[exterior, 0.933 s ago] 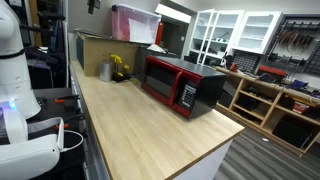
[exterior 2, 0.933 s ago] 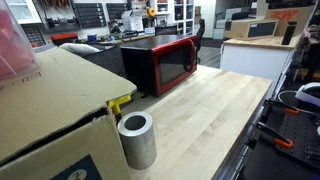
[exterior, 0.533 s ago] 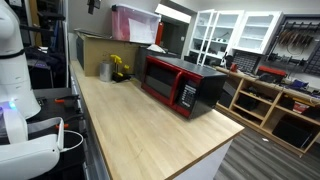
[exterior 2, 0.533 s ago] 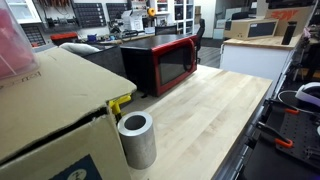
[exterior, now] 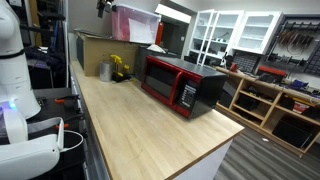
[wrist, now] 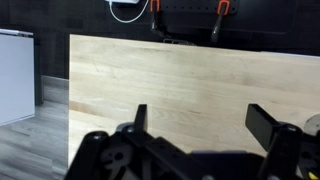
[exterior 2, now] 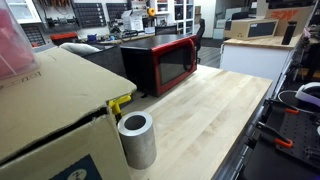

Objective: Open the microwave door

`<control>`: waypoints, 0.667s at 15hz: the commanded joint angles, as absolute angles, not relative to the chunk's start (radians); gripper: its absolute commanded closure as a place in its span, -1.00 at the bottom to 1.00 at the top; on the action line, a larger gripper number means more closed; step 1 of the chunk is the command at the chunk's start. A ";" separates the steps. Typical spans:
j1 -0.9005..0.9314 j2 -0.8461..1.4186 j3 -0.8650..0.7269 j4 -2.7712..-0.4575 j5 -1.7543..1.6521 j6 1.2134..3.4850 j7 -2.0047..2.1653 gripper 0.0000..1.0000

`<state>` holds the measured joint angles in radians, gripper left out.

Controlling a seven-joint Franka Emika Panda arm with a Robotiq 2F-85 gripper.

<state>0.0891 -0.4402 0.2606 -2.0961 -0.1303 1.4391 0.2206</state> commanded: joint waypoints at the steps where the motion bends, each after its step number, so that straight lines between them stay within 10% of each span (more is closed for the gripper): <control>1: 0.084 -0.332 0.217 -2.023 -0.205 1.501 0.176 -1.00; 10: 0.062 -0.187 0.128 -2.019 -0.404 1.590 0.177 -1.00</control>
